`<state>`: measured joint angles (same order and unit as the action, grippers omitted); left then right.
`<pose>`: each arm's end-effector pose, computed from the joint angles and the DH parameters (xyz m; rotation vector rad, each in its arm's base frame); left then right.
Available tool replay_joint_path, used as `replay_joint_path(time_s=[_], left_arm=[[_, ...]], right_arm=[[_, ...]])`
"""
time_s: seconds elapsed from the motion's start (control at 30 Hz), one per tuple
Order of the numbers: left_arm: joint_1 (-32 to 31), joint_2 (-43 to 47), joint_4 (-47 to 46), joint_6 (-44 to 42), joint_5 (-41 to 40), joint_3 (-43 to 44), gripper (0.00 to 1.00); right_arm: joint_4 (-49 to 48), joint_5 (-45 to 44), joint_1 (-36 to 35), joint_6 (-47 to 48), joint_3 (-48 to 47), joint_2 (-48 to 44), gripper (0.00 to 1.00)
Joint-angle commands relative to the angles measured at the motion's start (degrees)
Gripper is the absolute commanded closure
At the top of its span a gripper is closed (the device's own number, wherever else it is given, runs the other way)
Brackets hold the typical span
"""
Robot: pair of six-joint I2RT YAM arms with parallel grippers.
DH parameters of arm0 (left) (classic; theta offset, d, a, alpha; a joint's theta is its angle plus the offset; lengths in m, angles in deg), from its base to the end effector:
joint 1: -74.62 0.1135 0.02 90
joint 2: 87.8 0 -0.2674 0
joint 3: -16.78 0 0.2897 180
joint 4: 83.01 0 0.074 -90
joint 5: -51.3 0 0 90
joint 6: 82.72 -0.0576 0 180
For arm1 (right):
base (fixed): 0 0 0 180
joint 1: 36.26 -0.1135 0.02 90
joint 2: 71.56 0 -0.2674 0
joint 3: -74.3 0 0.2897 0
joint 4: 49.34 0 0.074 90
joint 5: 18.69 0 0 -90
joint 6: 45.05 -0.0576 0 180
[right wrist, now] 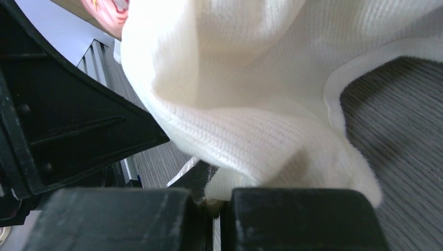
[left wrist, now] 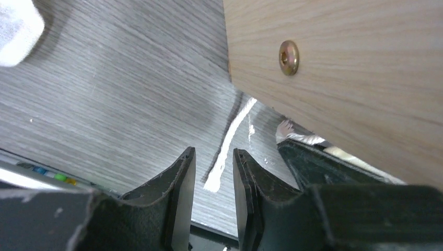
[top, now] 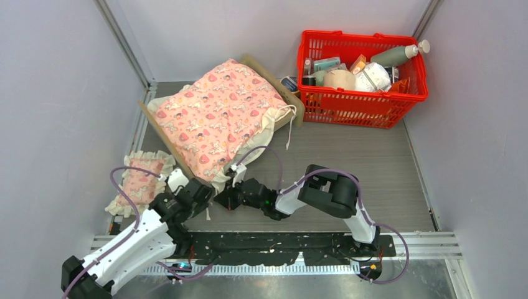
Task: Set up the pet bed
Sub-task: Tie the ropes to the bed frame.
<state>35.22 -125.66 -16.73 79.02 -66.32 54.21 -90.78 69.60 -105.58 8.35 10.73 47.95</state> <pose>0.1313 -0.0733 0.1606 -0.8244 2.3848 -0.0781 0.1575 0.4123 0.0733 -0.5467 1.9454 1.2307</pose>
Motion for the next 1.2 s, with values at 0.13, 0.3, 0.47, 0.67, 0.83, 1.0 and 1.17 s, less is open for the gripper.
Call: replay_joint_path(time_s=[0.13,0.3,0.47,0.67,0.83,1.0,1.17], left_arm=[[-8.2,-10.2,0.0,2.7,-0.9,6.3,0.64],[-8.8,-12.3,-4.6,0.6,-1.2,6.0,0.62],[-8.8,-11.7,-10.9,-0.2,1.9,2.7,0.6],[-11.0,-7.2,-12.8,1.6,0.0,-1.1,0.63],[-11.1,-7.8,-16.1,1.1,-1.9,-3.2,0.62],[-8.7,-6.7,-16.5,-3.4,-7.3,-1.9,0.61],[2.1,-6.2,-21.7,-12.0,-1.7,-2.7,0.62]], right_arm=[[-6.0,3.1,0.7,-1.0,1.4,-2.9,0.95],[-8.7,3.8,1.3,-1.7,3.2,-2.5,0.95],[-9.9,5.1,1.4,-1.9,4.2,-1.5,0.95],[-12.0,4.5,1.4,-2.3,6.4,-0.4,0.95],[-12.0,4.5,1.5,-2.2,5.9,0.3,0.95],[-9.9,5.2,2.4,-0.2,2.3,0.8,0.95],[-5.0,6.8,3.4,2.2,-3.0,2.7,0.95]])
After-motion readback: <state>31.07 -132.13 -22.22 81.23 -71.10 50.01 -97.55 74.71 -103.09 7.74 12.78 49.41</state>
